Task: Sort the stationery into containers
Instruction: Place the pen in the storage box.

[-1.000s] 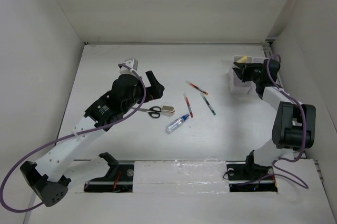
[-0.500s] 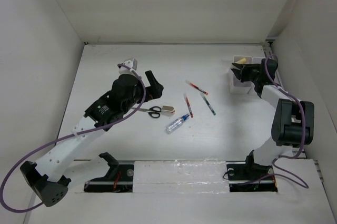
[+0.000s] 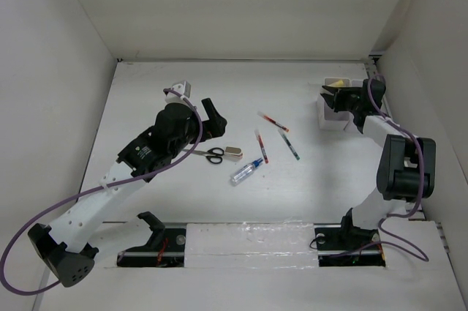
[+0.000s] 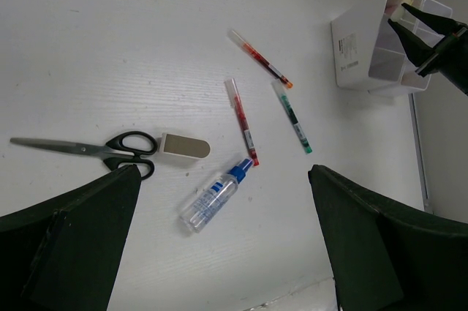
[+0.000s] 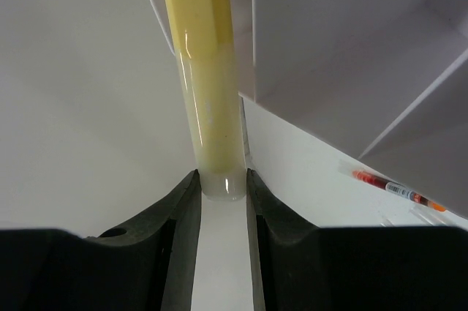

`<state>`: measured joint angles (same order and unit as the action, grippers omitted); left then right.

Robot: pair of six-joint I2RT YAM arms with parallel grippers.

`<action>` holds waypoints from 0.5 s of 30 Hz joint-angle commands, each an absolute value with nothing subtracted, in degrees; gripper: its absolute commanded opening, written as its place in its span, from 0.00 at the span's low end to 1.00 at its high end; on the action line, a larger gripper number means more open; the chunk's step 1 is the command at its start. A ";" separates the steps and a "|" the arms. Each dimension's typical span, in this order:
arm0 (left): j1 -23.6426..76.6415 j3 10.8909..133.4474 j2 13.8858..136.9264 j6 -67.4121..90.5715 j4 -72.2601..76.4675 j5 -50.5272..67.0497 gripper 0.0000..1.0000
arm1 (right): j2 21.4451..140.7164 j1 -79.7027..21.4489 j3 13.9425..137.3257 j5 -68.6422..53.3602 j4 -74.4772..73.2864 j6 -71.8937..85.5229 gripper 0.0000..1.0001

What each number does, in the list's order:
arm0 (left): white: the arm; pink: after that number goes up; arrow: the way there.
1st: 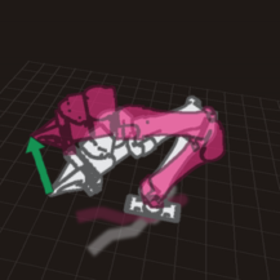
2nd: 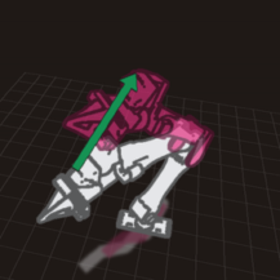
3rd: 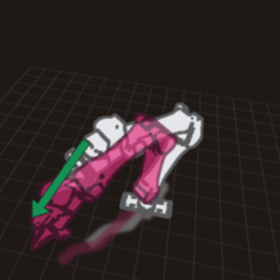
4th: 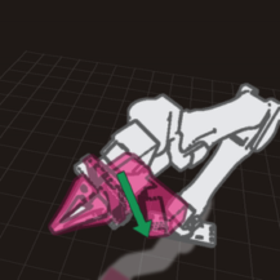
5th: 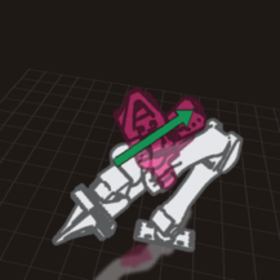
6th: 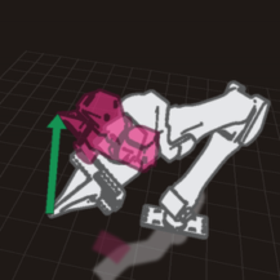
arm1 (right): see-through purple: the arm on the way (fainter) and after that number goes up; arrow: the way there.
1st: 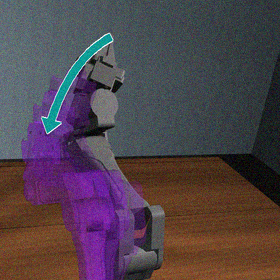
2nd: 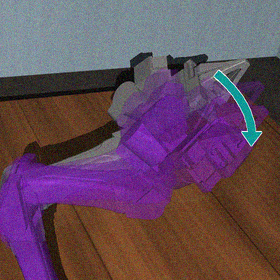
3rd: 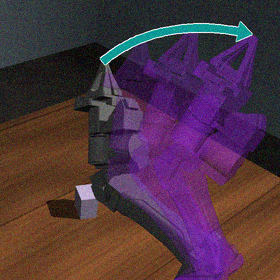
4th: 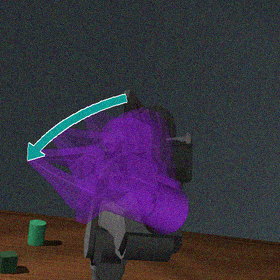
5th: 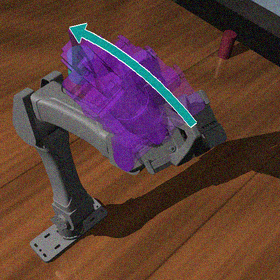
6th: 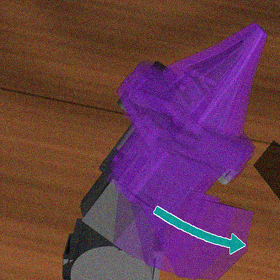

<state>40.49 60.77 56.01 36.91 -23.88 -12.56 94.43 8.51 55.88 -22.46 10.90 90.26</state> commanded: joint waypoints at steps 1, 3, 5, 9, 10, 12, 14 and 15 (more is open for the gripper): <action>40.61 61.27 55.20 36.21 -23.47 -13.45 1.00 | 95.27 8.61 58.80 -22.76 11.07 92.72 0.09; 40.61 61.26 55.20 36.21 -23.47 -13.45 1.00 | 95.27 8.61 59.33 -22.76 11.07 92.72 0.09; 40.61 61.26 54.67 36.21 -23.47 -13.45 1.00 | 95.80 8.61 59.33 -22.76 11.07 93.25 0.11; 40.61 61.26 54.67 36.21 -23.47 -13.45 1.00 | 96.42 8.61 60.64 -23.29 10.55 93.87 0.13; 40.61 61.26 54.67 36.21 -23.47 -13.45 1.00 | 96.42 8.61 60.64 -23.29 10.55 93.87 0.14; 40.61 61.26 54.67 36.21 -23.99 -13.45 1.00 | 96.42 8.61 61.26 -23.29 10.02 93.87 0.16; 40.61 61.26 54.67 36.21 -23.99 -13.45 1.00 | 96.42 8.61 61.78 -23.29 10.02 93.87 0.19; 40.61 60.74 54.67 36.21 -23.99 -13.45 1.00 | 96.42 8.61 61.79 -23.29 10.02 93.87 0.22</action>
<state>40.49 60.77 56.01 36.91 -24.12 -12.58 96.40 8.54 58.67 -22.94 10.31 92.18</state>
